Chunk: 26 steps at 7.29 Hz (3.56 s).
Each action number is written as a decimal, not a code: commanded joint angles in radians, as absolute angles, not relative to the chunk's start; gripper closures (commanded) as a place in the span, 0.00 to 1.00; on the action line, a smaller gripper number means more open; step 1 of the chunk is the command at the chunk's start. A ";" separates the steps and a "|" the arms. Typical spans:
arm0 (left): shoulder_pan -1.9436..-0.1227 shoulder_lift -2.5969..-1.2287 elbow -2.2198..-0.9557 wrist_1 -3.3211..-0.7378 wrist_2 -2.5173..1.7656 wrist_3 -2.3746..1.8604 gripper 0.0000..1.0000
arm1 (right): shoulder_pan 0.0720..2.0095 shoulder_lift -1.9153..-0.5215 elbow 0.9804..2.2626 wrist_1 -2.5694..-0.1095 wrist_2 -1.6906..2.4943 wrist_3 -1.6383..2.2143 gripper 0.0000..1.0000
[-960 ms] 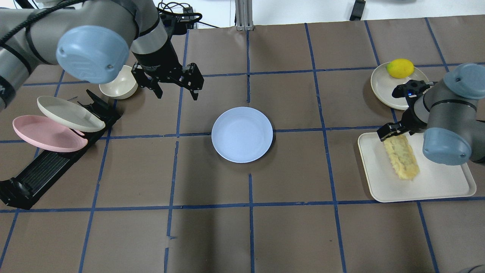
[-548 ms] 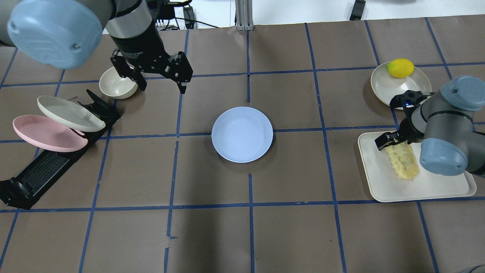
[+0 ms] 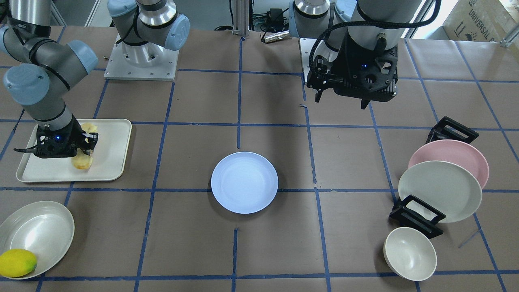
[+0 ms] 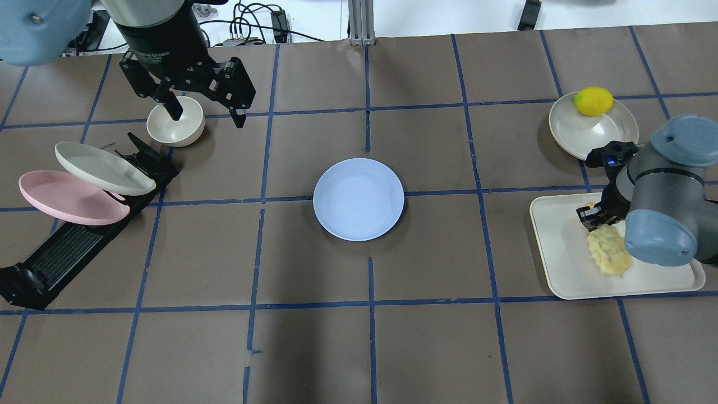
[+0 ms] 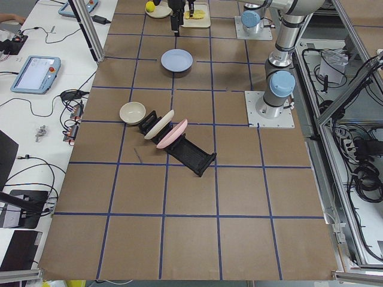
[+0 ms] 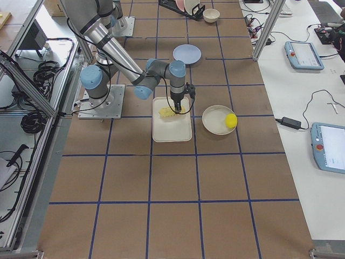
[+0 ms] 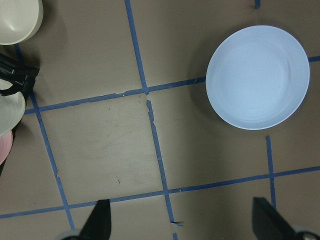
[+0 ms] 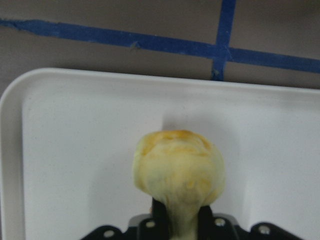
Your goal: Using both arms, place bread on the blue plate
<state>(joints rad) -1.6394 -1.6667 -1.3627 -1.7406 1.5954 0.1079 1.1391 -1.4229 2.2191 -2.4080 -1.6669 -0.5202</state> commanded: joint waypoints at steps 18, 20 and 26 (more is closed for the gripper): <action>-1.578 -1.654 -1.378 -1.736 1.592 0.121 0.00 | 1.875 -1.002 1.434 -2.019 -1.447 0.759 0.78; -1.583 -1.651 -1.388 -1.736 1.595 0.115 0.00 | 1.873 -0.977 1.453 -2.142 -1.500 0.767 0.00; -1.585 -1.649 -1.390 -1.717 1.598 0.135 0.00 | 1.726 -1.107 1.434 -2.020 -1.566 0.351 0.00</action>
<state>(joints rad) -1.5841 -1.6512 -1.3934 -1.7213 1.5968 0.1335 1.7900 -1.0418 1.4426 -2.1050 -1.5381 0.5537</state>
